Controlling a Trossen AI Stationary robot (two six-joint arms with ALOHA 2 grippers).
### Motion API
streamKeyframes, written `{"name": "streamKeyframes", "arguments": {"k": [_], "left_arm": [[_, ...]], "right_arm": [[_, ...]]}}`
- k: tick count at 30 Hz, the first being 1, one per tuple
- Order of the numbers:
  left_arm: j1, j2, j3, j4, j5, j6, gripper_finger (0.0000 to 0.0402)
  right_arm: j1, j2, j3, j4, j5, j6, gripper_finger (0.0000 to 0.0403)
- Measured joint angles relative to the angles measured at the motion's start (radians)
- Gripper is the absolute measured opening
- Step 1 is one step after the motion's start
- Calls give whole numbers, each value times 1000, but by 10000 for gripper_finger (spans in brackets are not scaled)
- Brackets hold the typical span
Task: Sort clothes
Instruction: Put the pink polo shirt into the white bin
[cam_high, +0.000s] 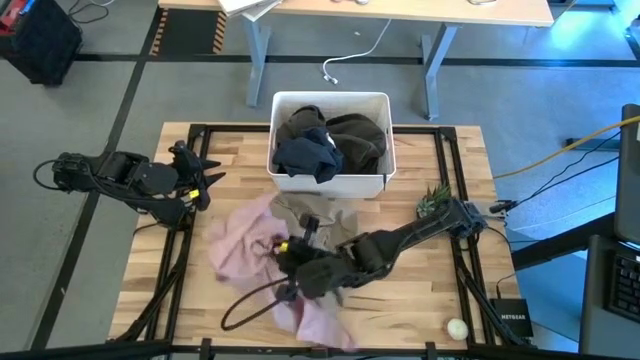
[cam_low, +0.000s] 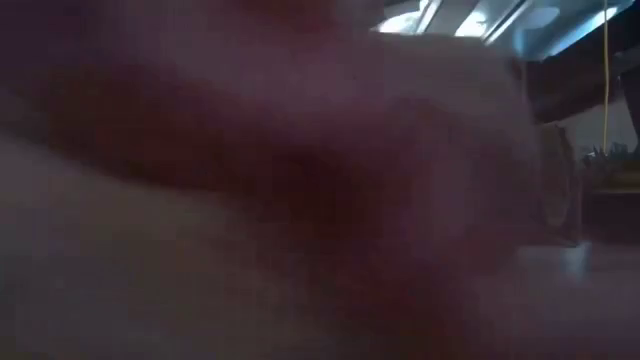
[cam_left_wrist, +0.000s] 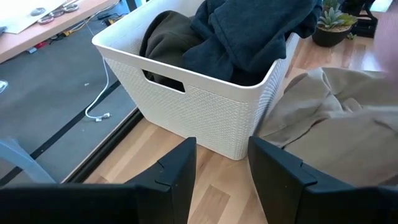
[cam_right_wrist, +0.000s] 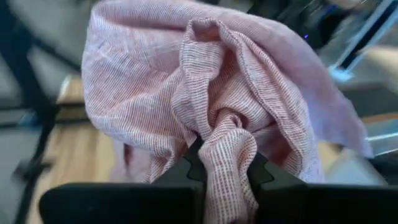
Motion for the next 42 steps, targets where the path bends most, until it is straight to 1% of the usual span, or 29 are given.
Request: {"name": "streamKeyframes", "arguments": {"k": [4, 7, 9, 13, 17, 20, 25, 26, 28, 30, 31, 33, 35, 36, 39, 42], "left_arm": [[0, 0, 0, -1, 0, 0, 141], [0, 0, 0, -2, 0, 0, 141], [0, 0, 0, -2, 0, 0, 141], [0, 0, 0, -2, 0, 0, 141], [0, 0, 0, -2, 0, 0, 141], [0, 0, 0, -2, 0, 0, 141], [0, 0, 0, -1, 0, 0, 141], [0, 0, 0, -1, 0, 0, 141], [0, 0, 0, 0, 0, 0, 141], [0, 0, 0, 0, 0, 4, 141], [0, 0, 0, 0, 0, 8, 141], [0, 0, 0, 0, 0, 13, 141], [0, 0, 0, 0, 0, 16, 141], [0, 0, 0, 0, 0, 16, 141], [0, 0, 0, 0, 0, 17, 141], [0, 0, 0, 0, 0, 3, 141]], "right_arm": [[-1, -45, 0, 145, 169, -146, 38], [-8, -65, 2, 271, 280, -309, 37], [-18, -70, 1, 377, 317, -448, 37], [-46, -88, 1, 639, 337, -730, 38], [-88, -111, 2, 928, 328, -1008, 38], [-133, -121, 2, 1132, 275, -1200, 38], [-230, -142, 2, 1472, 96, -1429, 38], [-250, -155, 2, 1524, 75, -1463, 38], [-287, -174, 4, 1587, 72, -1498, 38], [-314, -198, 3, 1584, 119, -1500, 38], [-326, -206, 3, 1566, 170, -1501, 39], [-355, -212, 3, 1500, 305, -1528, 39], [-383, -210, 1, 1395, 470, -1549, 39], [-395, -208, -6, 1319, 528, -1520, 39], [-410, -206, -39, 1080, 553, -1349, 39], [-422, -206, -72, 894, 557, -1166, 40]]}}
